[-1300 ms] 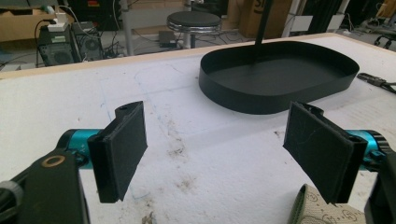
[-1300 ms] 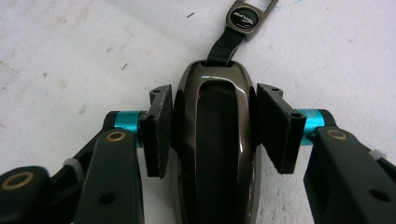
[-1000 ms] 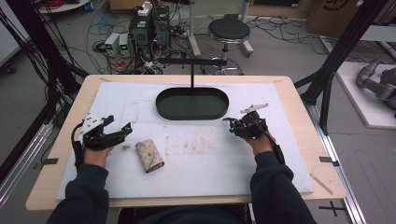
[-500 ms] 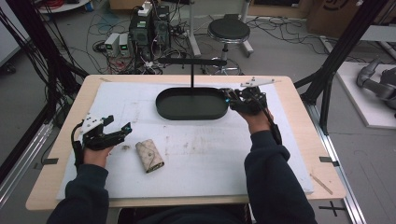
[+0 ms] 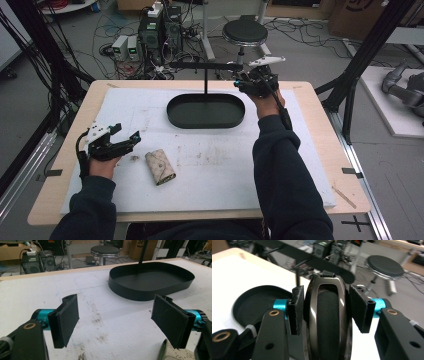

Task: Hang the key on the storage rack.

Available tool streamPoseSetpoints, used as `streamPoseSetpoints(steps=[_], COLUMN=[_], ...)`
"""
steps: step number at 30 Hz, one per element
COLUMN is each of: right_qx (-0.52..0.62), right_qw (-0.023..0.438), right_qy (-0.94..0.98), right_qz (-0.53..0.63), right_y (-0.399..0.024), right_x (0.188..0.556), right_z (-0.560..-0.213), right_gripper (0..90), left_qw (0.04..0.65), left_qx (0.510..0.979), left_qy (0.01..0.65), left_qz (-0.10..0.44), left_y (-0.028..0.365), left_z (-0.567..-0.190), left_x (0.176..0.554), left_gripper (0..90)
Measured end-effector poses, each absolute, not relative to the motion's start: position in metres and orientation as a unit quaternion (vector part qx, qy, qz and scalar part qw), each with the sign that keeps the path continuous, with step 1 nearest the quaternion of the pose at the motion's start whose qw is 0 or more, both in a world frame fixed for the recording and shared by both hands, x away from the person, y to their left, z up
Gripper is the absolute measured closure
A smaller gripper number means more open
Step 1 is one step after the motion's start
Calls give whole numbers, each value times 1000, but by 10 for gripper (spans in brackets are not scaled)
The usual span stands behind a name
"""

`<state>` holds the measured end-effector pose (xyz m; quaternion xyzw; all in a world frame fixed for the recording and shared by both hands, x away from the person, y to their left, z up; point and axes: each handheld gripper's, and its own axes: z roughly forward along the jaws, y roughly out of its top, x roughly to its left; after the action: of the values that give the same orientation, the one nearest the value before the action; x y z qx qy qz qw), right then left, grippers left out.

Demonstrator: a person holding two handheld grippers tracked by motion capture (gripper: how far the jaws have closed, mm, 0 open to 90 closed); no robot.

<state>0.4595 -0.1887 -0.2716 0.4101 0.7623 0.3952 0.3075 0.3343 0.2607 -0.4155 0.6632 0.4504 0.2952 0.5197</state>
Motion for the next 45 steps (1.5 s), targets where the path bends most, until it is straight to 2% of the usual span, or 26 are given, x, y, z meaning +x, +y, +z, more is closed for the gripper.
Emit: streamPoseSetpoints(steps=[10, 20, 28, 45], right_qx=[426, 447, 479, 484], right_qw=[319, 321, 269, 248], right_qy=[755, 766, 772, 778], right_qz=[383, 333, 321, 315], right_y=[-191, -197, -195, -183], right_x=[474, 487, 504, 509], right_z=[-271, -299, -339, -356], right_gripper=[499, 498, 498, 487], left_qw=[520, 519, 519, 518], left_qx=[663, 664, 664, 665], left_qy=[451, 450, 450, 451], left_qz=[295, 295, 295, 295], left_y=[261, 262, 262, 262], left_z=[-416, -415, -415, -416], left_x=[334, 334, 334, 334], left_gripper=[217, 217, 217, 217])
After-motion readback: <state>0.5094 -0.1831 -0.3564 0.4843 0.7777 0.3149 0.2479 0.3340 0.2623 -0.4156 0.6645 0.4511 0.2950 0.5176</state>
